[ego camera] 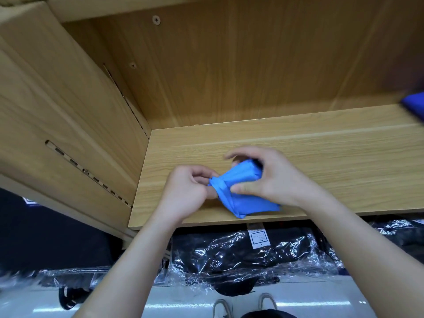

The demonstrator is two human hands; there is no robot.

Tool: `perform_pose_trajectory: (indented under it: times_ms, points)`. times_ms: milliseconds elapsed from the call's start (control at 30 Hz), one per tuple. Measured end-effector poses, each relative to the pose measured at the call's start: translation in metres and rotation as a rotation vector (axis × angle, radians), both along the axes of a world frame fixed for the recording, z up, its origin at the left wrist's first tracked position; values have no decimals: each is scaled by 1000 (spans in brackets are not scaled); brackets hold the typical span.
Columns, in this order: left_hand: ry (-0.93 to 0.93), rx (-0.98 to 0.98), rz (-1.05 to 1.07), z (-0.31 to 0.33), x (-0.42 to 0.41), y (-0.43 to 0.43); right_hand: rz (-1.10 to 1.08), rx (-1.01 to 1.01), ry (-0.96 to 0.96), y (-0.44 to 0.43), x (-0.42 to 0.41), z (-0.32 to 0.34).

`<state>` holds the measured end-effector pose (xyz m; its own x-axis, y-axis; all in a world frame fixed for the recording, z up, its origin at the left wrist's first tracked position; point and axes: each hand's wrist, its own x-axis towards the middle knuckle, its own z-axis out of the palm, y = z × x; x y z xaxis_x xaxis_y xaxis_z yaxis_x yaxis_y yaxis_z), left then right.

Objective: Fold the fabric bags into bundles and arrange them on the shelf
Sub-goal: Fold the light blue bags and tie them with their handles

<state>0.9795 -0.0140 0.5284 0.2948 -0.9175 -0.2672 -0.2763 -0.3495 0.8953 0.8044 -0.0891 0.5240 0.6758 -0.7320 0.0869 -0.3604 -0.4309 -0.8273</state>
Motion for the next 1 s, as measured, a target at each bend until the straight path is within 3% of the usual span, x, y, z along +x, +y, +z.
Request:
perform_pose_trajectory:
  times_ms: [67, 133, 333, 467, 533, 633, 733, 833, 1000]
  points:
    - [192, -33, 37, -7, 1, 4, -91, 92, -122, 0, -7, -10]
    - [227, -66, -18, -11, -2, 7, -135, 81, -86, 5, -8, -20]
    - [-229, -152, -259, -14, -5, 0, -56, -106, -45, 18, -4, -30]
    - [-207, -123, -200, -15, -10, -12, -110, -205, 17, 23, 0, -38]
    - [-223, -167, -142, -16, -13, -16, -261, -105, -73, 26, 1, -42]
    - [-415, -303, 8, -23, -19, -19, -489, 79, -238, 26, 3, -47]
    - [-344, -369, 112, -31, -31, -9, -552, 64, -284, 28, 8, -53]
    - [-262, -414, 93, -41, -38, 2, -675, 76, -372, 27, 11, -57]
    - [-360, -375, 8, -58, -59, 22, -866, 104, -457, 13, 9, -55]
